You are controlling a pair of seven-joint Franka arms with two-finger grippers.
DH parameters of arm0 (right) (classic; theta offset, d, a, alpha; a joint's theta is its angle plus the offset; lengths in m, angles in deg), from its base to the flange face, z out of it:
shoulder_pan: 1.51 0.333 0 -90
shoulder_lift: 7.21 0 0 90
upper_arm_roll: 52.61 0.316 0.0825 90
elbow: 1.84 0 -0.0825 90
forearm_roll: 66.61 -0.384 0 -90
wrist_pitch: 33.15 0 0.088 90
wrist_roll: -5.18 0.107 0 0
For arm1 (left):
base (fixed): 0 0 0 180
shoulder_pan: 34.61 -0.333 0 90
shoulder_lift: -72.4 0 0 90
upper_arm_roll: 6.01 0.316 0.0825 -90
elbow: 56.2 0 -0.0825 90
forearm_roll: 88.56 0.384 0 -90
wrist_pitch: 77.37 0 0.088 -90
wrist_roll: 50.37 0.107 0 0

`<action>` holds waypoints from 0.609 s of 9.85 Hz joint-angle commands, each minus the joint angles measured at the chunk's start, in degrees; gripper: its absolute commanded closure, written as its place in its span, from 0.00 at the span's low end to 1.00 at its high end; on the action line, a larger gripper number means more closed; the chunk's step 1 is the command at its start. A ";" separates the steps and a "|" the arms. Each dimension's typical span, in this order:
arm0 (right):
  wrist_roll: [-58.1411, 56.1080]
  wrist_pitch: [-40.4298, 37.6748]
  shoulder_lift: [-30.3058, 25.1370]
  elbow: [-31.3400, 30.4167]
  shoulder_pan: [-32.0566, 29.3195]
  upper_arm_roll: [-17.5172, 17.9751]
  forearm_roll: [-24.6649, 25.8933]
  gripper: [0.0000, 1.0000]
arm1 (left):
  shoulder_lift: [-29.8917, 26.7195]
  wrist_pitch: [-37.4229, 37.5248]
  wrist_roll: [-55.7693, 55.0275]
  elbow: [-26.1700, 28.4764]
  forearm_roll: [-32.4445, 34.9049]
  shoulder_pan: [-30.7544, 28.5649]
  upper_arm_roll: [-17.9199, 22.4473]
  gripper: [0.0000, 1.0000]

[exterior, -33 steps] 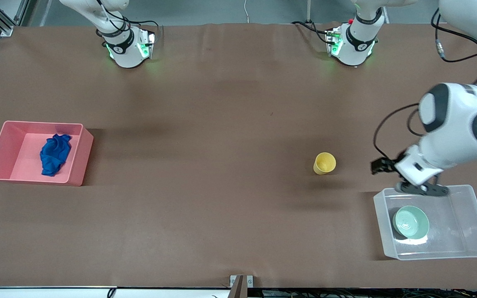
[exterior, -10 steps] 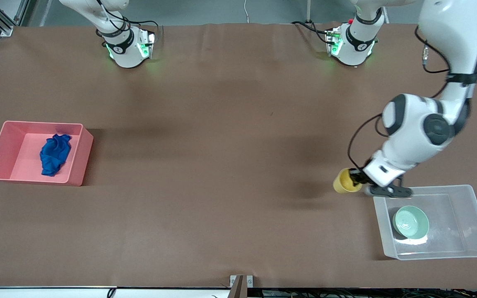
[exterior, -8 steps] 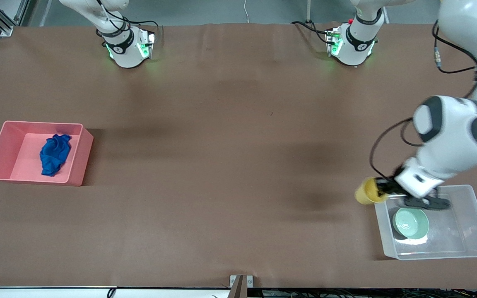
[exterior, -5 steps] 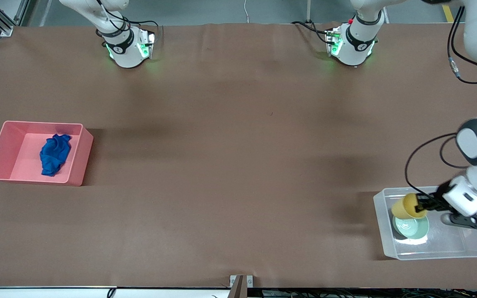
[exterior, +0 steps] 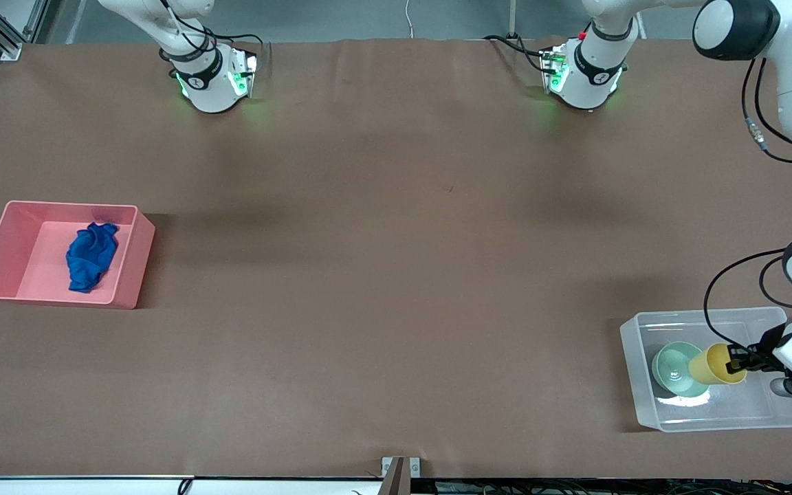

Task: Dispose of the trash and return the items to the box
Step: 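Carry the yellow cup with the left gripper into the green bowl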

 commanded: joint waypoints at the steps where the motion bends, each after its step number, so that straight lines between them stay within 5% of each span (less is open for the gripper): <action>1: -0.45 -0.30 -0.37 -0.06 -0.05 0.05 -0.22 0.00 | 3.07 -0.64 -0.56 -1.12 0.82 0.66 0.78 0.99; 4: -0.54 -0.30 -0.37 -0.06 -0.05 0.05 -0.22 0.00 | 4.38 -0.55 -1.52 0.03 0.55 1.19 0.69 0.93; 5: -0.45 -0.30 -0.37 -0.06 -0.05 0.05 -0.22 0.00 | 4.65 -0.55 -1.52 0.03 0.55 1.45 0.69 0.84; 6: -0.53 -0.30 -0.37 -0.06 -0.14 0.05 -0.22 0.00 | 4.56 -0.55 -1.70 0.03 0.64 1.80 0.69 0.59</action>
